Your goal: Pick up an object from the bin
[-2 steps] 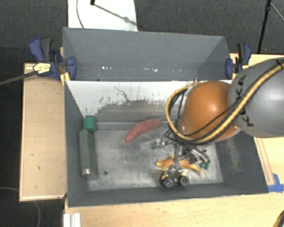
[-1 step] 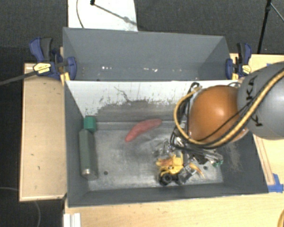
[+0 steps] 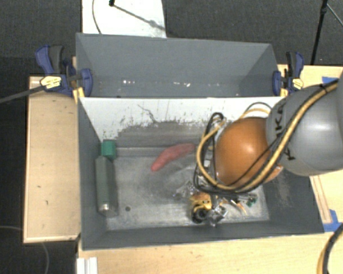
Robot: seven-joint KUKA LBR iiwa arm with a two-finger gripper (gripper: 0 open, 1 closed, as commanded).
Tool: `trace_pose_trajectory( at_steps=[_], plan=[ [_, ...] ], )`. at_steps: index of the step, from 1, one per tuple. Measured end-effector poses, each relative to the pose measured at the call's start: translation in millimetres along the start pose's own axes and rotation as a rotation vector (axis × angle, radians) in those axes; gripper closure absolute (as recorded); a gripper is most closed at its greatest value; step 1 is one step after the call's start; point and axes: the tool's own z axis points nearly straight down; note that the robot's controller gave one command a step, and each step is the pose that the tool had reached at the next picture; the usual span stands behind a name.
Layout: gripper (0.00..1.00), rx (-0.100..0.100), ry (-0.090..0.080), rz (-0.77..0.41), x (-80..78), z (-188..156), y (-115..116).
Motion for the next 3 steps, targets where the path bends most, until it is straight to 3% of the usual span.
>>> trace_pose_trajectory(
  at_steps=[1, 3],
  plan=[
    [1.00, -0.010, 0.004, -0.138, 11.8, -1.8, -12.3],
    [1.00, -0.011, 0.005, -0.137, 12.2, -5.0, -11.7]
  ],
)
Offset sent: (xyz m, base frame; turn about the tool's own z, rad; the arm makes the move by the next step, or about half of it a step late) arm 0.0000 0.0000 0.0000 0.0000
